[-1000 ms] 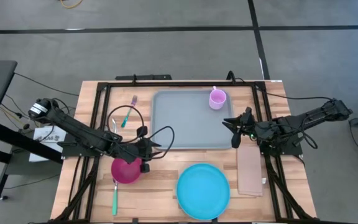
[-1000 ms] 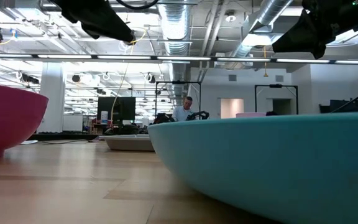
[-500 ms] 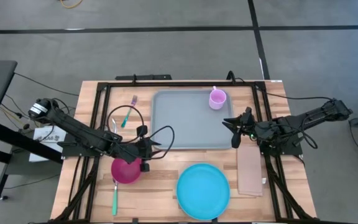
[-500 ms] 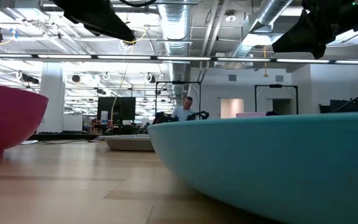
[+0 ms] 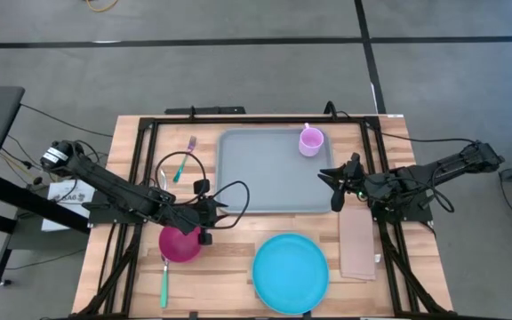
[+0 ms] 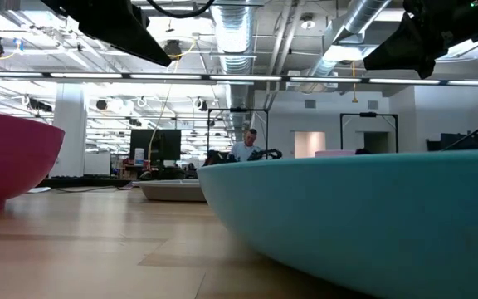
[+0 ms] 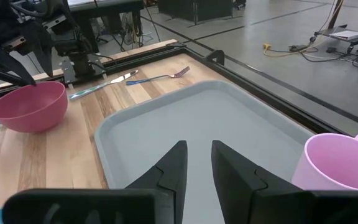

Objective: Set up tray
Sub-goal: Put the blue plate under the pink mug on the gray tray

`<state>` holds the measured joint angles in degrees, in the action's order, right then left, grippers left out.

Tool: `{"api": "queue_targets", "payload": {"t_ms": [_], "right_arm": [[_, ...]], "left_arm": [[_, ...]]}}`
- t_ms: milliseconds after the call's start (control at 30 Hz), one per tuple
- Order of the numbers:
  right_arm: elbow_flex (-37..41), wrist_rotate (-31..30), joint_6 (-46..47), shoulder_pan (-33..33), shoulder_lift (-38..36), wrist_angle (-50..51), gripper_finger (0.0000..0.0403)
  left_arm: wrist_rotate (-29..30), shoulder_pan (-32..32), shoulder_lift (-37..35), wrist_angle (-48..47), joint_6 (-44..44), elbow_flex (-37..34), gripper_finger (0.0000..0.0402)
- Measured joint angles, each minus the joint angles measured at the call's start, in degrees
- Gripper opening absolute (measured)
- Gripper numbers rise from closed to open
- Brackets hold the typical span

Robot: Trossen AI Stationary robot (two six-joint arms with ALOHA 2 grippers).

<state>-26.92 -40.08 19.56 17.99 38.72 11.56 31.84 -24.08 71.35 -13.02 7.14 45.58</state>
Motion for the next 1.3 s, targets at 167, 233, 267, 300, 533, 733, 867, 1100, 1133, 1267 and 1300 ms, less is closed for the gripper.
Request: {"api": "queue_targets", "payload": {"t_ms": [167,233,267,300,533,733,867,1100,1133,1267,1300], "right_arm": [[0.0,0.0,0.0,0.0,0.0,0.0,0.0067],[0.0,0.0,0.0,0.0,0.0,0.0,0.0067],[0.0,0.0,0.0,0.0,0.0,0.0,0.0067],[0.0,0.0,0.0,0.0,0.0,0.0,0.0067],[0.0,0.0,0.0,0.0,0.0,0.0,0.0067],[0.0,0.0,0.0,0.0,0.0,0.0,0.0067],[0.0,0.0,0.0,0.0,0.0,0.0,0.0067],[0.0,0.0,0.0,0.0,0.0,0.0,0.0067],[0.0,0.0,0.0,0.0,0.0,0.0,0.0067],[0.0,0.0,0.0,0.0,0.0,0.0,0.0067],[0.0,0.0,-0.2,0.0,0.0,0.0,0.0067]], "left_arm": [[0.0,0.0,0.0,0.0,0.1,0.0,0.0109],[0.0,0.0,0.0,0.0,0.0,0.0,0.0109],[0.0,0.0,0.0,0.0,-0.2,0.0,0.0109],[0.0,0.0,0.0,0.0,-0.4,0.0,0.0109],[-0.3,0.0,0.0,0.0,-3.2,0.0,0.0109],[-0.3,0.0,0.0,0.0,-3.7,0.0,0.0109],[0.0,0.1,0.0,0.0,-2.5,0.0,0.0109],[6.8,2.1,0.0,1.2,0.7,0.0,0.0109],[7.6,2.5,0.0,1.4,0.4,0.0,0.0109],[8.5,4.1,0.0,2.0,-3.6,0.0,0.0109],[8.4,4.5,0.0,2.0,-4.8,0.0,0.0109]]}}
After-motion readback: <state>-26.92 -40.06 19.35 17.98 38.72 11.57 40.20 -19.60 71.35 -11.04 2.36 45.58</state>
